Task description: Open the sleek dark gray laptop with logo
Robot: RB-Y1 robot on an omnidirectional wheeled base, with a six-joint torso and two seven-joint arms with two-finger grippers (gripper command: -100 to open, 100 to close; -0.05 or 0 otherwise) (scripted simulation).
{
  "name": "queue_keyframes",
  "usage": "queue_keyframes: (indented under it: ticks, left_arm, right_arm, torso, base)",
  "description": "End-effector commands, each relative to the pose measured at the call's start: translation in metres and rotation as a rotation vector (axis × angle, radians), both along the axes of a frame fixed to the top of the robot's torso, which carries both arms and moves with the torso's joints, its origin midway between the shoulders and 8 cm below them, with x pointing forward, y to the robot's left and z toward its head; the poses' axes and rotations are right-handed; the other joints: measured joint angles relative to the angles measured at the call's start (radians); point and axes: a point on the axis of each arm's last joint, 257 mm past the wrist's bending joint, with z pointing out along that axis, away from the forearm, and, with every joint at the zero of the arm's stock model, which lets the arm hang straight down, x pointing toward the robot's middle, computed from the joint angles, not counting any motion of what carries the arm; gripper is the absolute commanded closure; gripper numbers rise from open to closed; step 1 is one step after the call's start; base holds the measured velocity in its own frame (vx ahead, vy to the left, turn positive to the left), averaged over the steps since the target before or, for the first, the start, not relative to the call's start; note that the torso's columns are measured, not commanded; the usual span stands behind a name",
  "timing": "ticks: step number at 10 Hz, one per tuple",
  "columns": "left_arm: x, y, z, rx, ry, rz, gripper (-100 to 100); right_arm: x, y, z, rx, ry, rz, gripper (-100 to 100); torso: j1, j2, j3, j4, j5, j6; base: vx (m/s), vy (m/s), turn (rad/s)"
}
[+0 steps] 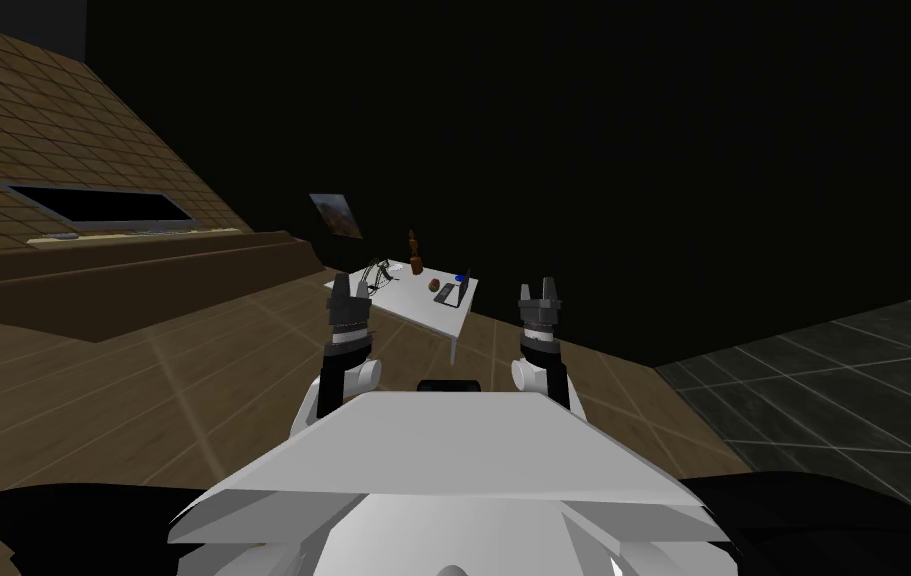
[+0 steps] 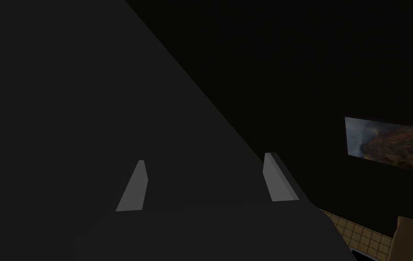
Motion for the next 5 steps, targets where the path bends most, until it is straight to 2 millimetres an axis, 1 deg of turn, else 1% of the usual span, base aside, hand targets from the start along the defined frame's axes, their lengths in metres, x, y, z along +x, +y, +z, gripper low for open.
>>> queue_keyframes:
  ticks: [1, 5]
  left_arm:
    - [0.0, 0.0, 0.0, 0.0, 0.0, 0.0, 0]
    - [-0.0001, 0.0, 0.0001, 0.0, 0.0, 0.0, 0]
  right_arm:
    - [0.0, 0.0, 0.0, 0.0, 0.0, 0.0, 0]
    - [-0.0001, 0.0, 0.0001, 0.0, 0.0, 0.0, 0]
  torso:
    - [0.0, 0.04, -0.082, 0.041, 0.0, 0.0]
    - [0.0, 0.322, -0.644, 0.322, 0.0, 0.0]
  base:
    - [0.0, 0.0, 0.0]
    - [0.0, 0.0, 0.0]
